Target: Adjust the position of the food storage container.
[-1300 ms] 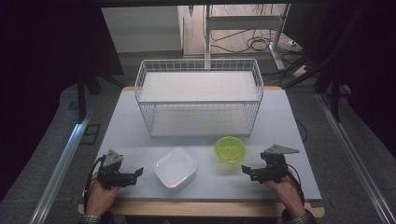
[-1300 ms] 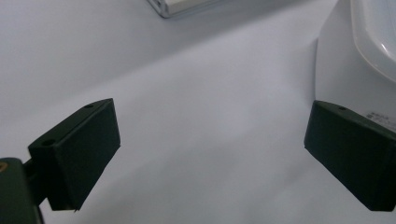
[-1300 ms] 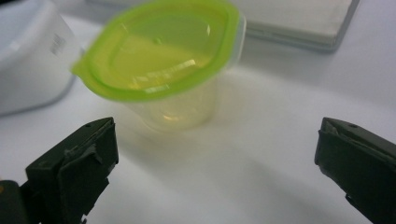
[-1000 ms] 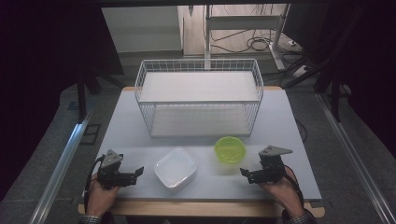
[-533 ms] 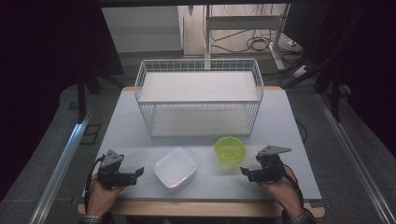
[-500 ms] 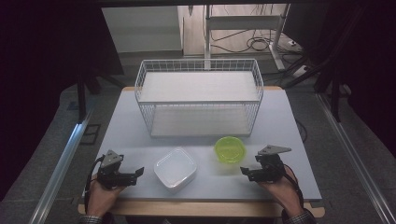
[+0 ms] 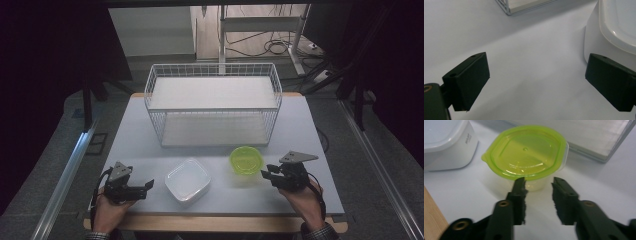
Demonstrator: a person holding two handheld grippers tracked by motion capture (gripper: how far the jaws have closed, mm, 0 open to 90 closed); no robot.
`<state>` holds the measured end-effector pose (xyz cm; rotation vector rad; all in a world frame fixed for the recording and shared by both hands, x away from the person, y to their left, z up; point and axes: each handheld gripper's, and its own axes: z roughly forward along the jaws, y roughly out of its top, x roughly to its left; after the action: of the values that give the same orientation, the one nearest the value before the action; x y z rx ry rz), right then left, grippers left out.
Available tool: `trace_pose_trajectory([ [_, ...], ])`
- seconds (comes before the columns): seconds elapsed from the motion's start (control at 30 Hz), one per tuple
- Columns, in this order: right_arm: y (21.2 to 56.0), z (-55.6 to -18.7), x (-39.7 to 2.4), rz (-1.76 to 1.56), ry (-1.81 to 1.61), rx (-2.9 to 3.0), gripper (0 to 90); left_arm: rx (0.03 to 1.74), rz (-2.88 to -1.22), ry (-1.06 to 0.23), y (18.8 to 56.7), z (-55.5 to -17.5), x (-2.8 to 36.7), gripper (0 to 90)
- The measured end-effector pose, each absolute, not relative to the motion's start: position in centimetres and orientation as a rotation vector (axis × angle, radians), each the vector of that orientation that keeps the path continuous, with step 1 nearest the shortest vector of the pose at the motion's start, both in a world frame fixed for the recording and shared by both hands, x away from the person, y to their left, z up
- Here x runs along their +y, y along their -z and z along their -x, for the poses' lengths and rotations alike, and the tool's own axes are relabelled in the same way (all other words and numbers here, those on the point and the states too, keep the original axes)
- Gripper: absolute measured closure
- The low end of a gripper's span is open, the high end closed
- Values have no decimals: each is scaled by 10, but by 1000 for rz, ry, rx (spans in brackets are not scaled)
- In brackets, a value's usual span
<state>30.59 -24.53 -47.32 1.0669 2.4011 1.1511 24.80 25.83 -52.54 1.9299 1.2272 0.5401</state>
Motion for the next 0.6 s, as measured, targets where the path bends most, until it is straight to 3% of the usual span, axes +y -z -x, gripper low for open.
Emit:
trace_pose_trajectory([
  [0.07,468,-307,-244,-1043,-1179,2409,816,1225,-1929,-547,526,-248,258,60],
  [0.17,462,-309,-239,-1013,-1209,2432,891,1226,-1929,-555,526,-249,257,64],
  [0.6,451,-332,-197,-863,-1239,2535,898,1215,-1946,-567,527,-250,253,70],
])
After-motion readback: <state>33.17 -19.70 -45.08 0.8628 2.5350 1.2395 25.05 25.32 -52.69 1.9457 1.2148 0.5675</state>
